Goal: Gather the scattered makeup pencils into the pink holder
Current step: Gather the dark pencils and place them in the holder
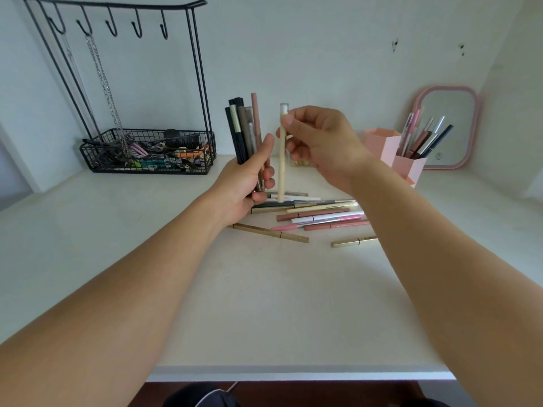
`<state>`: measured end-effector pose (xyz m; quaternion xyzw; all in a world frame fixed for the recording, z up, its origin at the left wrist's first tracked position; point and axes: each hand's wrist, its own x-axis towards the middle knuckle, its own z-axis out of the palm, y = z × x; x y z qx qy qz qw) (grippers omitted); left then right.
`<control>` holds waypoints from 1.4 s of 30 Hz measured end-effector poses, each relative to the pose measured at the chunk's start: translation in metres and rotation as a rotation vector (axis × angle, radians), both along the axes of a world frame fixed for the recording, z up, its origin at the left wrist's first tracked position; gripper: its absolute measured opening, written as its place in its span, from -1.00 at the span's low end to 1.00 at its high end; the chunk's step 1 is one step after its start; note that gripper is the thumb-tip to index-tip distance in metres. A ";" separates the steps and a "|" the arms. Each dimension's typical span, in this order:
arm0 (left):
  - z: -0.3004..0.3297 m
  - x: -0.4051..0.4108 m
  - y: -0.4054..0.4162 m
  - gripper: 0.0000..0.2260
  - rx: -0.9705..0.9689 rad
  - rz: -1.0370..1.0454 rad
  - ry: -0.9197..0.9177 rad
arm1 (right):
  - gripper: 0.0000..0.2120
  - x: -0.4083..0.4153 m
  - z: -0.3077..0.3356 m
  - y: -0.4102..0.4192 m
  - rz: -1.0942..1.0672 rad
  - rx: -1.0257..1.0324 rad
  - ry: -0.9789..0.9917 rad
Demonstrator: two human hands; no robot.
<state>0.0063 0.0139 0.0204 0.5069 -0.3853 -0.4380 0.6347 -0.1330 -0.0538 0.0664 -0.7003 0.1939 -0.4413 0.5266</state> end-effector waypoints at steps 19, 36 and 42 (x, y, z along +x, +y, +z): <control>-0.003 -0.006 0.004 -0.88 0.059 -0.129 -0.222 | -0.81 0.003 -0.010 -0.004 -0.060 0.016 0.149; -0.001 0.002 -0.003 -0.91 -0.023 -0.079 0.057 | -0.89 -0.038 -0.004 -0.023 -0.097 -0.528 1.376; -0.002 0.004 -0.004 -0.89 -0.039 -0.032 0.023 | -0.89 -0.039 -0.006 -0.027 -0.085 -0.503 1.411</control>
